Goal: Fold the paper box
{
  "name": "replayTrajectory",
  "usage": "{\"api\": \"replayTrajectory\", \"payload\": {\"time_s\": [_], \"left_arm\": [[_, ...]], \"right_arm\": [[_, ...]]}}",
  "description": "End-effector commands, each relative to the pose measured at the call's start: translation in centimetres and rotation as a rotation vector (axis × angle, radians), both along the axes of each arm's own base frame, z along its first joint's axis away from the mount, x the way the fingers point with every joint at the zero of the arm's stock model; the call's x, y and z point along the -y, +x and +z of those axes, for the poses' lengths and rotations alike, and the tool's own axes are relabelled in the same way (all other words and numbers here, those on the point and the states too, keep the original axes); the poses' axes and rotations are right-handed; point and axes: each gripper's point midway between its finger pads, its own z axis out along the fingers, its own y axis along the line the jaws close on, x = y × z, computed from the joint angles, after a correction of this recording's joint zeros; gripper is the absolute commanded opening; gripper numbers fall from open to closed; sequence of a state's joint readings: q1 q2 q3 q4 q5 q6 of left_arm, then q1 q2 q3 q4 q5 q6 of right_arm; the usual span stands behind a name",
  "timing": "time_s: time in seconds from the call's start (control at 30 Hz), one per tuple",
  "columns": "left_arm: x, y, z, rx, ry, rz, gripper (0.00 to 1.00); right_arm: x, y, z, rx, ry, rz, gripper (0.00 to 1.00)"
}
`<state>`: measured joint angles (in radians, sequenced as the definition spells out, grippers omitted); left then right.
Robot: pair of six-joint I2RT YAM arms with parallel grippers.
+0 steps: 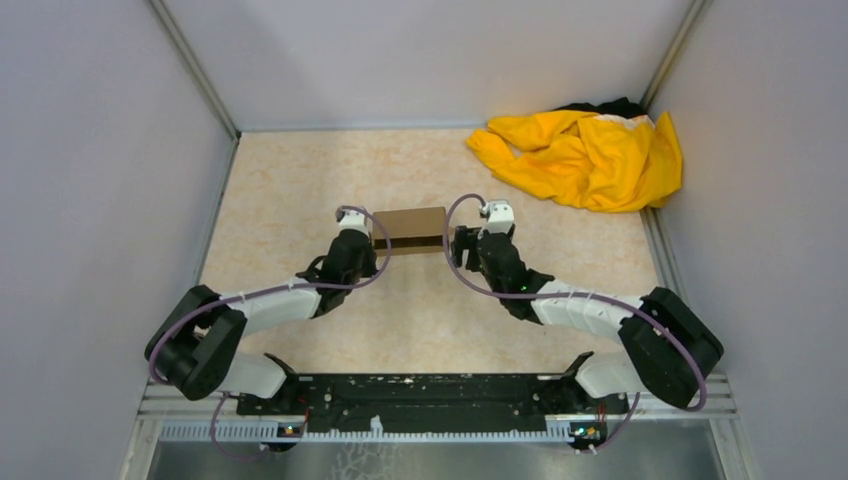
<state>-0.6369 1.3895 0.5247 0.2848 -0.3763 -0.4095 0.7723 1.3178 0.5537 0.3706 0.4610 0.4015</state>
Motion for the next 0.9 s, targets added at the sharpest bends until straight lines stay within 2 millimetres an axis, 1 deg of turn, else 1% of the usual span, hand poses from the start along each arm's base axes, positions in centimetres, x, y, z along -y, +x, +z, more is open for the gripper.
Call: {"api": "replayTrajectory", "payload": {"time_s": [0.0,0.13,0.2,0.27,0.33,0.4,0.43,0.5,0.57,0.6,0.7,0.77,0.87], "left_arm": [[0.4,0.8,1.6,0.026,-0.012,-0.007,0.17],[0.4,0.7,1.6,0.027,-0.009,-0.013,0.17],[0.5,0.7,1.7,0.028,-0.008,-0.017,0.18],[0.6,0.8,1.7,0.027,-0.005,-0.023,0.18],[0.6,0.7,1.7,0.027,-0.003,-0.024,0.19],[0.6,0.7,1.7,0.027,-0.003,-0.027,0.20],[0.7,0.8,1.7,0.028,-0.005,-0.029,0.20],[0.9,0.7,1.7,0.024,-0.008,-0.043,0.25],[1.1,0.6,1.7,0.020,-0.010,-0.055,0.29],[1.1,0.5,1.7,0.017,-0.010,-0.059,0.31],[1.0,0.3,1.6,0.006,0.004,-0.067,0.36],[0.8,0.2,1.3,-0.022,0.019,-0.062,0.38],[1.1,-0.4,0.9,-0.064,0.023,-0.084,0.40]], "right_arm": [[-1.0,-0.8,2.2,0.036,0.049,0.078,0.76],[-1.3,-0.7,6.1,0.099,0.097,0.092,0.71],[-1.7,-0.1,8.1,0.120,0.108,0.101,0.69],[-2.3,1.0,9.8,0.119,0.103,0.117,0.69],[-3.3,2.3,10.7,0.090,0.099,0.151,0.68],[-4.6,3.9,10.9,0.041,0.093,0.192,0.67],[-5.2,4.6,10.6,0.010,0.087,0.214,0.67],[-6.8,6.1,9.2,-0.065,0.070,0.258,0.66],[-8.0,6.6,7.2,-0.141,0.048,0.306,0.65],[-8.7,6.6,6.2,-0.183,0.041,0.338,0.64],[-9.4,6.1,2.7,-0.287,0.013,0.373,0.62],[-9.4,5.6,0.8,-0.329,0.011,0.377,0.61],[-8.9,4.7,-1.5,-0.373,0.003,0.374,0.60]]}}
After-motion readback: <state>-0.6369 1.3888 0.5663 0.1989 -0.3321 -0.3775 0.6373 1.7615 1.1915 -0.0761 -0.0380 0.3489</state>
